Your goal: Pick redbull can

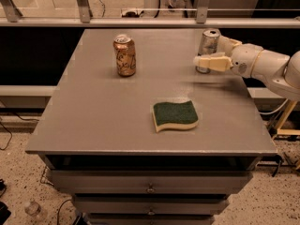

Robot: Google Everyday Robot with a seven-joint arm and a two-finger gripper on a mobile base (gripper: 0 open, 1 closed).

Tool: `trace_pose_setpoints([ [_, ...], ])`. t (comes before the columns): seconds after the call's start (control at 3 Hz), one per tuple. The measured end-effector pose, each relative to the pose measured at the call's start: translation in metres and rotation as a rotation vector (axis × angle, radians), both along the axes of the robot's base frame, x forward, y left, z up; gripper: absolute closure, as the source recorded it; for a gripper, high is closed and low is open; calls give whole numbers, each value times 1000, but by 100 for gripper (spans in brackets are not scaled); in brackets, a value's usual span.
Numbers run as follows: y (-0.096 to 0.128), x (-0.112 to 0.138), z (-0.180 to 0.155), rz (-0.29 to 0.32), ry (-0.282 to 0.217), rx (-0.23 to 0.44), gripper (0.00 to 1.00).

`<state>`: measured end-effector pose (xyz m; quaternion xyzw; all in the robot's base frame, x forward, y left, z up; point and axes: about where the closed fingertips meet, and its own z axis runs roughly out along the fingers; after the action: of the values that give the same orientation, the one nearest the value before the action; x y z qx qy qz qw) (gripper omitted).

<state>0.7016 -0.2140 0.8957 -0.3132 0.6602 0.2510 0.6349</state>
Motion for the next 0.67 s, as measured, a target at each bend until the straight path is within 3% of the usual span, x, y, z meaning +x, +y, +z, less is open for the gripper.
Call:
trace_pose_setpoints([
  [0.67, 7, 4, 0, 9, -4, 2, 68],
])
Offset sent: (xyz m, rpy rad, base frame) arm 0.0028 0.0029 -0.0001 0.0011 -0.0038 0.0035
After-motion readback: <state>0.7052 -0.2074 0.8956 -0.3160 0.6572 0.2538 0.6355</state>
